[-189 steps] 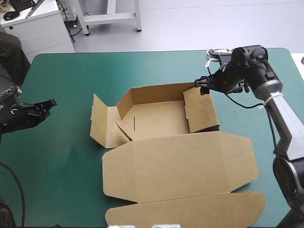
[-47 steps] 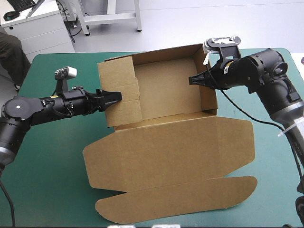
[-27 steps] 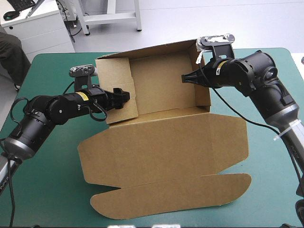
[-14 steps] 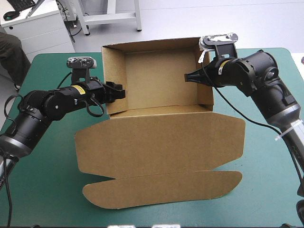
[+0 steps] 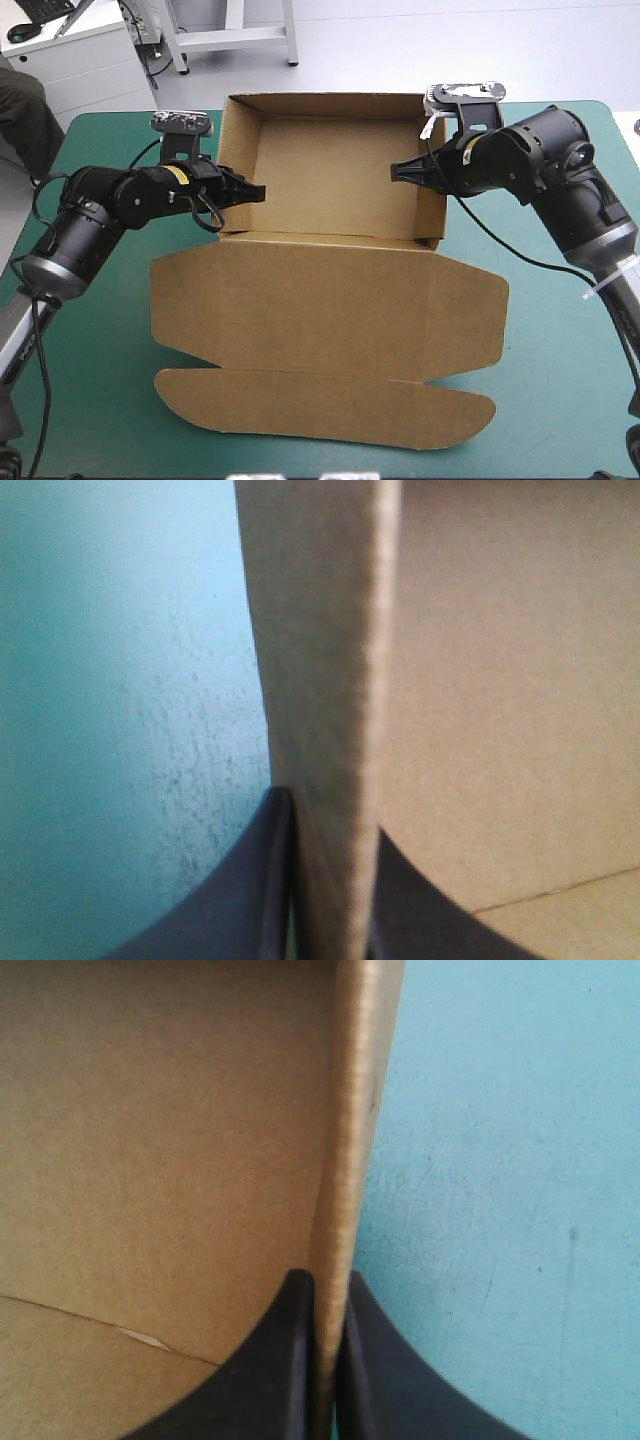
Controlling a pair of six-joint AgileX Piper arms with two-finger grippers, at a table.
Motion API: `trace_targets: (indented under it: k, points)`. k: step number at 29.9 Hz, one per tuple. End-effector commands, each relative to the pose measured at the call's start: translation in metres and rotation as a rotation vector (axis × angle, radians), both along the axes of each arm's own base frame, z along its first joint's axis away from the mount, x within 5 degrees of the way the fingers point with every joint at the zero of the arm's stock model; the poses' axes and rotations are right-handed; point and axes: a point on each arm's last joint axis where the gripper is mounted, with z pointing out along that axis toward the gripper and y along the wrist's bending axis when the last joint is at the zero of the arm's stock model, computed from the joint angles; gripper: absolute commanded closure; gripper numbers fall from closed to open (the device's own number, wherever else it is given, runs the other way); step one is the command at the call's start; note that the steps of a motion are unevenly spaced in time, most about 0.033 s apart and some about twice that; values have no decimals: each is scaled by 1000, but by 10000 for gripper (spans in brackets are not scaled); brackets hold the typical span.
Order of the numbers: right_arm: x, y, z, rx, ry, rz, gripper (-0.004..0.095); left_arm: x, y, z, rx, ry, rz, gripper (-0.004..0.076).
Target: Fold the box
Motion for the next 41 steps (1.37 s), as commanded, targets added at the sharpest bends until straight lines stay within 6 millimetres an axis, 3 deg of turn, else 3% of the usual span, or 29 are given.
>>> trace_targets:
  k: [1, 12, 19, 31, 41]
  points:
    - [-2, -1, 9, -9, -42, 17, 921, -3, -10, 32, -67, -48, -48, 734]
    - [37, 16, -41, -62, 144, -43, 922, 44, -29, 2, 28, 194, -32, 734]
    - [73, 7, -82, -69, 267, -97, 922, 64, -39, -35, 59, 345, -10, 734]
    - [97, -7, -111, -37, 346, -87, 922, 80, -45, -75, 114, 487, 18, 734]
    - [106, -7, -128, -110, 362, -59, 922, 95, -52, -84, 121, 509, 12, 734]
